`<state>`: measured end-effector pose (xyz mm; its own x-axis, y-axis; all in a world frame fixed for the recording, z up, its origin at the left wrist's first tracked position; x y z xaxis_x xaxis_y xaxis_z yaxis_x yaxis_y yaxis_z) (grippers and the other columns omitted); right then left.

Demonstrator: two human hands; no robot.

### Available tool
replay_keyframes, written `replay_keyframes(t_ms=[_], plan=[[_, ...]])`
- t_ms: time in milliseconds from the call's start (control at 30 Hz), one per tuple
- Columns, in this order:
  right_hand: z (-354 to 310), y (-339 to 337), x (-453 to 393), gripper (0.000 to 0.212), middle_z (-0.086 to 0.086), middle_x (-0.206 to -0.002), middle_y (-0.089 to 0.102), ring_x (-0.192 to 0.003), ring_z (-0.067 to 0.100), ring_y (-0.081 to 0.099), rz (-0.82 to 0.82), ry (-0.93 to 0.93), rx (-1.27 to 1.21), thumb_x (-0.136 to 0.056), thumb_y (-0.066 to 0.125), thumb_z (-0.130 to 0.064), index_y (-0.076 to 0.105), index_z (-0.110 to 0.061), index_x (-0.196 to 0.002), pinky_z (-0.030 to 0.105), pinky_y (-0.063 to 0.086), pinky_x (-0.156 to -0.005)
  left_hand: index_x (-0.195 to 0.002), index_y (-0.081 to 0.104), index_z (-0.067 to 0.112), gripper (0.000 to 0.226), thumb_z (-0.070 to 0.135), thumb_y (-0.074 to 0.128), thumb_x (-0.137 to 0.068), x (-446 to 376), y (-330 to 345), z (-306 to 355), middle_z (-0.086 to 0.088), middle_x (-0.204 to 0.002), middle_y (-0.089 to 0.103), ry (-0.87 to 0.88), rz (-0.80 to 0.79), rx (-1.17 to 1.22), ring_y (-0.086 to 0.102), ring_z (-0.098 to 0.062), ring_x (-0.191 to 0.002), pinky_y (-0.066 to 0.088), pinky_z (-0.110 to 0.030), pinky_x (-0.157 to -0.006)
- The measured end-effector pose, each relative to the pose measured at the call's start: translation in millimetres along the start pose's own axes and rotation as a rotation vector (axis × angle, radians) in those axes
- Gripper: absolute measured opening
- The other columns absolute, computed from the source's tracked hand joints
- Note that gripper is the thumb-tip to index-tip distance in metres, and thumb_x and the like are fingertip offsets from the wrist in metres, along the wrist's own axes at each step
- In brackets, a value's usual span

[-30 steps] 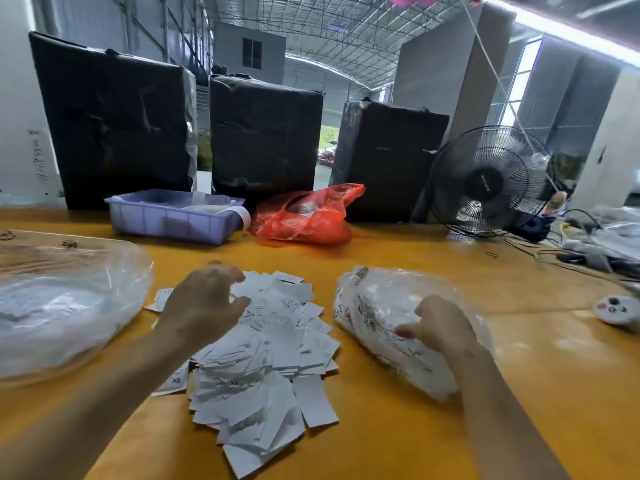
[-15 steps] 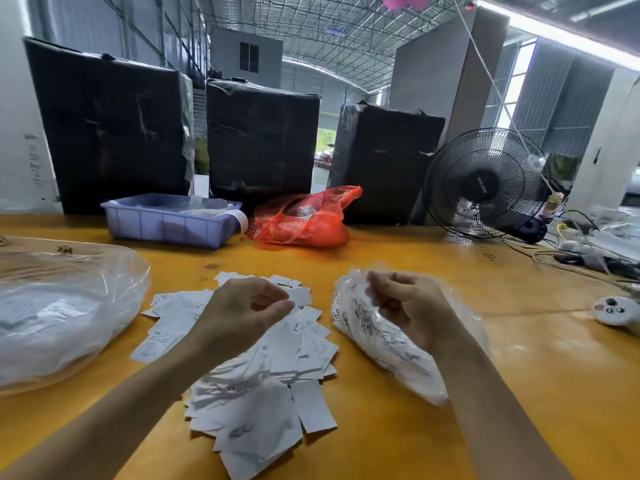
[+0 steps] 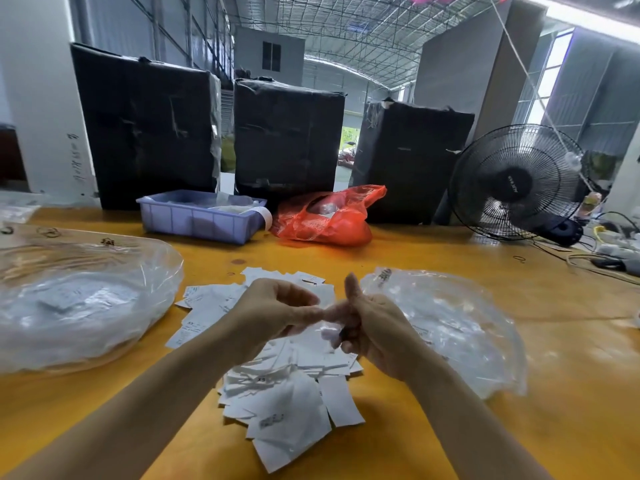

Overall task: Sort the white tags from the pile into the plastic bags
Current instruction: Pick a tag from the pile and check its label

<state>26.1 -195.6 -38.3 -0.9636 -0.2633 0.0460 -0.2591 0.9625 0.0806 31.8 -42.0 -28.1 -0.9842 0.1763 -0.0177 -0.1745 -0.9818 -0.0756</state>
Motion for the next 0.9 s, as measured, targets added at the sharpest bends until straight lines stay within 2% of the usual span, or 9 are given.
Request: replay_keyframes(t_ms=[67, 133, 233, 300, 333, 400, 533, 700, 900], plan=[[0.6, 0.5, -0.1, 0.073, 0.015, -0.074, 0.071, -0.061, 0.021, 0.067, -0.041, 0.023, -0.012, -0.072, 0.042, -0.068, 0.068, -0.001, -0.087, 0.024, 0.049, -0.047, -0.079, 0.069, 0.005, 0.012, 0.0, 0.077, -0.072, -1.6, -2.6, -1.4, -0.002, -0.06, 0.065, 0.005, 0.032, 0.013, 0.059, -0.006, -0.051, 0.048, -0.015, -0.052], [-0.7, 2.1, 0.6, 0.075, 0.01, -0.086, 0.073, -0.072, 0.019, 0.069, -0.052, 0.002, 0.074, -0.063, 0.051, -0.071, 0.069, -0.006, -0.095, 0.025, 0.052, -0.055, -0.079, 0.069, 0.005, 0.012, -0.001, 0.076, -0.072, -2.6, -5.1, -2.5, -0.002, -0.058, 0.065, 0.005, 0.047, 0.017, 0.058, -0.007, -0.049, 0.048, -0.016, -0.051], [-2.1, 2.2, 1.6, 0.04, 0.001, -0.082, 0.073, -0.071, 0.011, 0.066, 0.026, -0.088, 0.221, -0.069, 0.069, -0.046, 0.073, -0.013, -0.09, 0.019, 0.049, -0.056, -0.08, 0.069, 0.006, 0.014, -0.002, 0.077, -0.071, -3.3, -6.9, -3.2, -0.001, -0.061, 0.068, 0.006, 0.017, -0.025, 0.061, -0.006, -0.052, 0.048, -0.016, -0.051], [-1.0, 0.7, 1.2, 0.017, 0.0, -0.073, 0.072, -0.066, 0.008, 0.063, 0.065, -0.117, 0.213, -0.08, 0.069, -0.027, 0.074, -0.011, -0.082, 0.018, 0.046, -0.056, -0.08, 0.07, 0.006, 0.014, -0.002, 0.077, -0.071, -3.2, -6.5, -3.4, -0.001, -0.064, 0.069, 0.012, -0.01, -0.041, 0.064, -0.006, -0.057, 0.05, -0.016, -0.053], [-0.9, 0.0, 1.4, 0.013, 0.0, -0.07, 0.071, -0.063, 0.007, 0.061, 0.076, -0.128, 0.205, -0.082, 0.068, -0.022, 0.074, -0.011, -0.079, 0.018, 0.044, -0.057, -0.081, 0.07, 0.006, 0.015, -0.001, 0.077, -0.071, -3.2, -6.2, -3.5, -0.001, -0.065, 0.07, 0.011, -0.019, -0.038, 0.065, -0.007, -0.059, 0.05, -0.015, -0.054], [-1.8, -0.1, 1.8, 0.013, 0.001, -0.064, 0.069, -0.058, 0.007, 0.058, 0.086, -0.155, 0.185, -0.078, 0.07, -0.022, 0.074, -0.009, -0.076, 0.018, 0.042, -0.056, -0.087, 0.069, 0.005, 0.02, 0.001, 0.078, -0.069, -2.6, -5.7, -3.0, -0.002, -0.068, 0.07, -0.008, -0.048, -0.02, 0.065, -0.007, -0.062, 0.05, -0.016, -0.056], [-3.6, 2.9, 2.4, 0.032, 0.002, -0.055, 0.063, -0.053, 0.008, 0.053, 0.095, -0.197, 0.141, -0.058, 0.074, -0.034, 0.073, -0.005, -0.073, 0.019, 0.04, -0.055, -0.101, 0.067, 0.003, 0.05, 0.016, 0.082, -0.055, 1.1, -3.1, -1.2, -0.01, -0.081, 0.071, -0.06, -0.151, 0.04, 0.065, -0.012, -0.068, 0.051, -0.021, -0.062], [-0.5, 5.4, 0.9, 0.039, 0.004, -0.055, 0.06, -0.052, 0.009, 0.052, 0.111, -0.153, 0.09, -0.052, 0.076, -0.036, 0.071, -0.003, -0.073, 0.022, 0.038, -0.056, -0.089, 0.071, 0.003, 0.038, 0.015, 0.08, -0.054, 3.9, 0.4, -1.1, -0.006, -0.067, 0.069, -0.052, -0.152, 0.049, 0.061, -0.008, -0.057, 0.049, -0.017, -0.054], [1.1, 5.9, -0.1, 0.026, 0.002, -0.059, 0.064, -0.051, 0.009, 0.054, 0.152, -0.13, -0.007, -0.073, 0.07, -0.028, 0.067, -0.002, -0.076, 0.02, 0.043, -0.053, -0.094, 0.068, 0.005, 0.035, 0.003, 0.081, -0.062, 2.3, -1.7, -4.8, -0.004, -0.065, 0.067, -0.129, -0.174, -0.019, 0.061, -0.009, -0.056, 0.049, -0.019, -0.054]])
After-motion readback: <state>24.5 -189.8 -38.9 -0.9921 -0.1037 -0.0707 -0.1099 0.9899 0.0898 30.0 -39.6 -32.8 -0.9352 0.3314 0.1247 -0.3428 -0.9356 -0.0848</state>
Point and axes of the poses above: each hand's wrist, its own x-axis away from the middle knuckle, its own y-axis out of the palm, z = x × y, the point moved 3 cm from there along -x, towards the middle knuckle
